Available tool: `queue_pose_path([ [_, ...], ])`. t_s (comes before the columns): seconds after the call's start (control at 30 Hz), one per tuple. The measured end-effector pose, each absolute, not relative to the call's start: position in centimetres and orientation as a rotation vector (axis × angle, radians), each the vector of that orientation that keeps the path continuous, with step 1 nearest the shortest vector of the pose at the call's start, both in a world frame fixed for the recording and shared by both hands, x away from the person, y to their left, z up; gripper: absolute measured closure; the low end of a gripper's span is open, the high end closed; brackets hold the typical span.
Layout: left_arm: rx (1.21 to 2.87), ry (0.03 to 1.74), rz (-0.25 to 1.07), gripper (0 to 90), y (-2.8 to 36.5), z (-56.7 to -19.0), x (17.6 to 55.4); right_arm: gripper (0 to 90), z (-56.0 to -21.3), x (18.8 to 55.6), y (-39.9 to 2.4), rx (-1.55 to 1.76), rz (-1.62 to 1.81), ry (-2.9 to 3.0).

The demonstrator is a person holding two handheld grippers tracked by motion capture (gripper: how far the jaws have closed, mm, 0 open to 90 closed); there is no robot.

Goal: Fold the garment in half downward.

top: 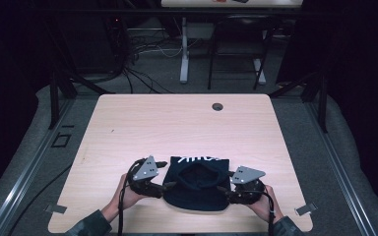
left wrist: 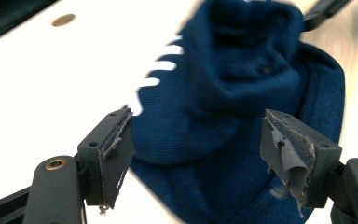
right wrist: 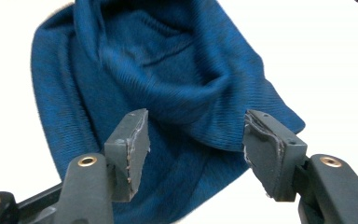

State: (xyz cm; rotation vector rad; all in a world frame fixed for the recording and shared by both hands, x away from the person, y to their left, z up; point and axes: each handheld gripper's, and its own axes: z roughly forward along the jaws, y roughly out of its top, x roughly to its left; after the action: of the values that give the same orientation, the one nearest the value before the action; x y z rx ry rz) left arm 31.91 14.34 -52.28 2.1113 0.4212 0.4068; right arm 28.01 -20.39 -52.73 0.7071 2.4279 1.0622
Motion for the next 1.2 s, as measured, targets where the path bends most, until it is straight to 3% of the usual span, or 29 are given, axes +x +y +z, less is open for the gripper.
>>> queue_pose_path([
  [0.33, 2.124, 0.519, 0.483, 26.9, 12.1, -51.4, 35.0, 40.7, -50.0, 30.2, -20.4, 0.857, 1.133, 2.291],
  [0.57, 2.153, 0.581, 0.392, 24.3, 10.6, -53.0, 36.7, 36.2, -51.6, 33.2, -18.8, 1.063, 1.113, 2.279],
  [0.83, 2.276, 0.548, 0.354, 20.6, 10.2, -54.6, 35.0, 27.3, -53.2, 31.5, -17.9, 1.009, 0.979, 2.417],
  [1.2, 2.348, 0.535, 0.431, 19.4, 10.4, -56.8, 34.2, 22.0, -55.7, 30.0, -18.0, 0.986, 0.852, 2.488],
])
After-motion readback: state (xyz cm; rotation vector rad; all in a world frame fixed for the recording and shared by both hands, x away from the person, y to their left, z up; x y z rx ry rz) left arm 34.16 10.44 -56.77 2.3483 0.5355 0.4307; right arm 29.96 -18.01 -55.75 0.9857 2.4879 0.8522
